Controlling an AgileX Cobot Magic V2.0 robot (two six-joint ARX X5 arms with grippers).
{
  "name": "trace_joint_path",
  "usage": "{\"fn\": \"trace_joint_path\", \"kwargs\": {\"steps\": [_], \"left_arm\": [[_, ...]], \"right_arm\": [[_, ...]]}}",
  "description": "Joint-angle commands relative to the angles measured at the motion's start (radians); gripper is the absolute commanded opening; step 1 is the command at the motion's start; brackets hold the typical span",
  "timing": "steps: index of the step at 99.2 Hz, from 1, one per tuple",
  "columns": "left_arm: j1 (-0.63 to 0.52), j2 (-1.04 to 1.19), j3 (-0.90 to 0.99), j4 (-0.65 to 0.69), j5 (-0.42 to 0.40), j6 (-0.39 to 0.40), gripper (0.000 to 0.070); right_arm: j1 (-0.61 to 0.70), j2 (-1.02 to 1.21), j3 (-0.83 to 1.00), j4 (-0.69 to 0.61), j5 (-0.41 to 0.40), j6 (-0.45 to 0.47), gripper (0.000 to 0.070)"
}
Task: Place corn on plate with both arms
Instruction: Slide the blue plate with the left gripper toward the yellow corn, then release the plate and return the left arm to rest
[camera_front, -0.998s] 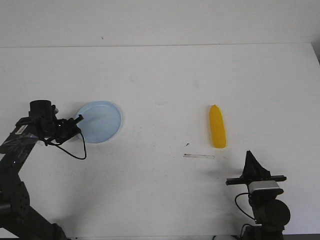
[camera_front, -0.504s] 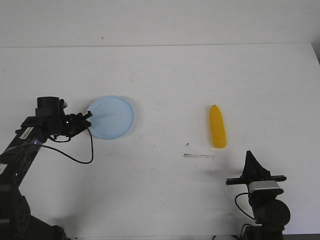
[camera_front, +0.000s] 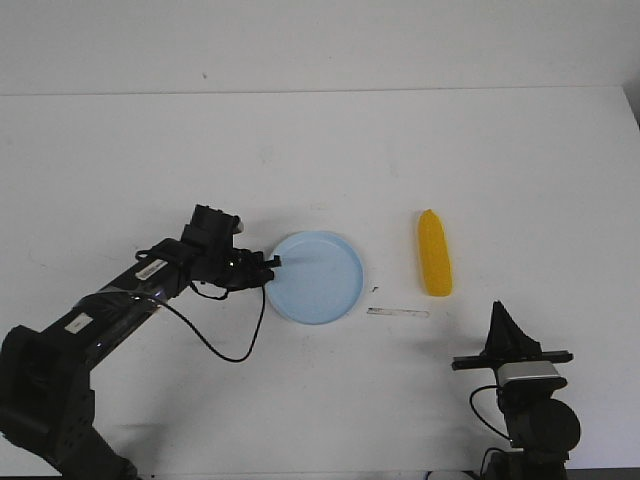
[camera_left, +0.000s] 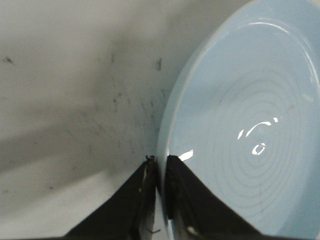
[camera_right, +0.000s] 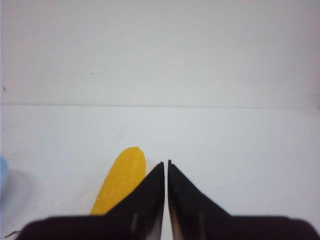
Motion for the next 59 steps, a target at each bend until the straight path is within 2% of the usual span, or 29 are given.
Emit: {"fn": "trace_joint_path", "kwargs": {"steps": [1, 4, 13, 20, 32, 33, 37, 51, 54, 59], "left_arm": [[-0.012, 0.017, 0.016, 0.003, 0.0, -0.007, 0.0012], [-0.016, 0.017, 0.016, 0.007, 0.001, -0.008, 0.0045], [-0.018, 0.005, 0.016, 0.016, -0.003, -0.007, 0.0206], [-0.016, -0.012, 0.016, 0.016, -0.016, -0.006, 0.0264], [0.003, -0.069, 0.016, 0.013, -0.069, 0.004, 0.0264], [0.018, -0.11, 0.016, 0.013, -0.104, 0.009, 0.0264], [0.029, -0.136, 0.015, 0.016, -0.124, 0.016, 0.0262], [0.085, -0.244, 0.006, 0.053, -0.203, 0.09, 0.0235], [0.099, -0.269, -0.004, 0.07, -0.222, 0.113, 0.0213], [0.122, -0.312, -0.03, 0.108, -0.256, 0.158, 0.0107]], "right_arm": [[0.001, 0.002, -0.001, 0.011, 0.001, 0.002, 0.0007], [0.001, 0.002, -0.001, 0.01, 0.001, 0.002, 0.0007], [0.001, 0.002, -0.001, 0.01, 0.001, 0.002, 0.0007], [0.001, 0.002, -0.001, 0.011, 0.001, 0.002, 0.0007], [0.001, 0.002, -0.001, 0.011, 0.001, 0.002, 0.0007], [0.001, 0.002, -0.001, 0.01, 0.001, 0.002, 0.0007], [0.001, 0.002, -0.001, 0.01, 0.001, 0.002, 0.0007], [0.001, 0.002, -0.001, 0.011, 0.001, 0.002, 0.0007], [0.001, 0.002, -0.001, 0.011, 0.001, 0.002, 0.0007], [0.001, 0.002, -0.001, 0.01, 0.001, 0.002, 0.0007]]}}
